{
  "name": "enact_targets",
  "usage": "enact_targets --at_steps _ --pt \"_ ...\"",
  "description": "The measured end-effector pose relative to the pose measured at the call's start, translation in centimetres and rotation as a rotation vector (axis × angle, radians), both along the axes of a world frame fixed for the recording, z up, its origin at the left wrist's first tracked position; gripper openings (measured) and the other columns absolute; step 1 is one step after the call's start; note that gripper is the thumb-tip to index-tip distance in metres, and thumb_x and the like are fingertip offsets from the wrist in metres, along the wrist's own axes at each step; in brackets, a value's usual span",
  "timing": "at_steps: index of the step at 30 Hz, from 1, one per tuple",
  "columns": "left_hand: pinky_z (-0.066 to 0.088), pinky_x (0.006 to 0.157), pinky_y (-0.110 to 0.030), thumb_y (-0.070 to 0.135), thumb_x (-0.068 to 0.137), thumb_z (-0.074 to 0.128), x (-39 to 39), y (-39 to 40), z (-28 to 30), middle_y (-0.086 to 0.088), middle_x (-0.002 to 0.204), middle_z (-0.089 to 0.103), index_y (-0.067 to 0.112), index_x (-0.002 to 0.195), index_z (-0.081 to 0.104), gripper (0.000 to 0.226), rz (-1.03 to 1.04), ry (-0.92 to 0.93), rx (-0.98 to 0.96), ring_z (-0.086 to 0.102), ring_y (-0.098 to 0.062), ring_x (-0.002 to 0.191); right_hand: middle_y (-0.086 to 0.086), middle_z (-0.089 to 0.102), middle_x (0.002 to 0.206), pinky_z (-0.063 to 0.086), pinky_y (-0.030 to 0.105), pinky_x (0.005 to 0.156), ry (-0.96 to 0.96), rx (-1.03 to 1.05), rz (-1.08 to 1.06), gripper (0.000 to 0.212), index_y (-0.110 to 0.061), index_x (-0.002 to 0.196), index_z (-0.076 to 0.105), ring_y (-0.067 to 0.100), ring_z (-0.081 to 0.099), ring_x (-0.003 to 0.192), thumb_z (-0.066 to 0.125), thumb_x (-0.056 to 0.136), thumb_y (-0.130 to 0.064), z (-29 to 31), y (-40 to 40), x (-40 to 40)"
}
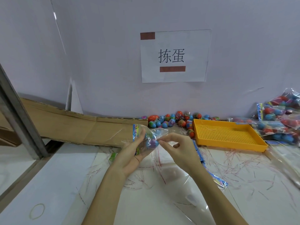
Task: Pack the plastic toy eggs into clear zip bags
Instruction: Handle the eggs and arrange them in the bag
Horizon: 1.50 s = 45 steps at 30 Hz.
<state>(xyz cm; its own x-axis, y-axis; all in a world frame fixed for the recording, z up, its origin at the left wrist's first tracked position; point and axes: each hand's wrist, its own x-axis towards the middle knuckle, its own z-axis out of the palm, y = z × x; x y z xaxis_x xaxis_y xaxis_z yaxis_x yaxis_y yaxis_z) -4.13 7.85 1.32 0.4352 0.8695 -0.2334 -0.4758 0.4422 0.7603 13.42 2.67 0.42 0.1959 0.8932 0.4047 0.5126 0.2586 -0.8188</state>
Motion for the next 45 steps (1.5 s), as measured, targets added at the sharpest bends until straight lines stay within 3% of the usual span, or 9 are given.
enact_targets --at_steps 4,9,17,22,27,32,39,42,45 --pt "0.064 0.074 -0.032 0.008 0.078 0.078 0.1 0.0 -0.2 -0.021 0.107 0.077 -0.006 0.114 0.070 0.040 0.008 0.009 0.058 0.077 -0.024 0.098 -0.023 0.068 0.101 0.045 0.013 0.068 0.030 -0.027 0.017 0.007 -0.036 0.096 0.079 -0.003 0.057 0.101 0.073 0.091 -0.034 0.2 -0.2 -0.6" --pt "0.064 0.083 -0.036 0.013 0.083 0.078 -0.4 0.6 -0.6 -0.023 0.121 0.073 -0.005 0.127 0.063 0.050 -0.020 0.005 0.086 0.073 -0.030 0.113 -0.018 0.057 0.117 0.044 0.011 0.075 0.000 -0.088 0.136 0.016 -0.035 0.109 0.076 -0.002 0.047 0.114 0.067 0.097 -0.034 0.5 -0.3 -0.8" --pt "0.061 0.071 -0.020 0.049 0.068 0.084 -0.1 0.5 -0.7 0.005 0.114 0.077 0.027 0.129 0.060 0.069 0.263 0.533 0.514 0.075 -0.007 0.096 -0.026 0.071 0.099 0.045 0.011 0.074 -0.016 0.092 -0.074 0.015 -0.039 0.100 0.076 0.003 0.058 0.098 0.073 0.093 -0.026 0.7 -0.6 0.0" --pt "0.054 0.099 -0.038 0.059 0.074 0.072 0.1 0.2 -1.0 0.013 0.141 0.051 0.038 0.152 0.037 0.088 0.322 0.844 0.838 0.051 -0.015 0.130 -0.034 0.064 0.100 0.042 0.014 0.089 -0.128 0.136 -0.120 0.020 -0.036 0.100 0.076 0.000 0.052 0.110 0.072 0.094 -0.018 0.4 -0.4 -0.2" --pt "0.036 0.115 -0.050 0.072 0.077 0.065 0.2 -0.8 -1.0 0.019 0.157 0.037 0.053 0.150 0.037 0.081 -0.042 0.999 0.990 0.025 -0.013 0.149 -0.025 0.067 0.112 0.034 0.020 0.105 -0.331 0.238 -0.015 0.023 -0.027 0.096 0.074 0.003 0.048 0.123 0.068 0.093 -0.005 0.4 -0.7 -0.3" --pt "0.053 0.107 -0.037 0.052 0.068 0.089 -1.0 -0.1 -0.6 0.023 0.129 0.066 0.048 0.151 0.041 0.097 -0.126 0.803 0.902 0.063 -0.001 0.119 -0.018 0.070 0.108 0.040 0.013 0.097 -0.361 0.195 0.105 0.019 -0.022 0.101 0.077 0.001 0.052 0.113 0.064 0.098 -0.009 0.7 -0.8 -0.2" --pt "0.062 0.086 -0.030 0.053 0.068 0.083 -0.3 -0.3 -0.7 0.013 0.112 0.071 0.050 0.138 0.051 0.077 -0.023 0.932 0.990 0.071 -0.006 0.095 -0.018 0.069 0.102 0.043 0.013 0.084 -0.391 0.249 0.152 0.027 -0.024 0.104 0.076 0.005 0.053 0.100 0.061 0.095 -0.003 0.9 -1.3 -0.8" --pt "0.062 0.082 -0.032 0.064 0.067 0.073 -0.6 0.1 -0.8 0.008 0.106 0.071 0.027 0.137 0.061 0.080 0.126 1.032 1.099 0.069 -0.010 0.092 -0.019 0.068 0.103 0.041 0.010 0.078 -0.389 0.314 0.133 0.035 -0.027 0.116 0.073 0.004 0.056 0.095 0.059 0.092 -0.005 1.2 -1.6 -1.2" --pt "0.056 0.070 -0.021 0.044 0.073 0.087 -0.6 0.3 -1.3 0.010 0.090 0.068 0.019 0.118 0.071 0.053 0.311 1.106 1.283 0.065 -0.010 0.081 -0.023 0.069 0.098 0.041 0.008 0.074 -0.339 0.291 0.153 0.042 -0.038 0.125 0.066 0.004 0.061 0.091 0.055 0.093 -0.012 1.2 -1.9 -1.6"
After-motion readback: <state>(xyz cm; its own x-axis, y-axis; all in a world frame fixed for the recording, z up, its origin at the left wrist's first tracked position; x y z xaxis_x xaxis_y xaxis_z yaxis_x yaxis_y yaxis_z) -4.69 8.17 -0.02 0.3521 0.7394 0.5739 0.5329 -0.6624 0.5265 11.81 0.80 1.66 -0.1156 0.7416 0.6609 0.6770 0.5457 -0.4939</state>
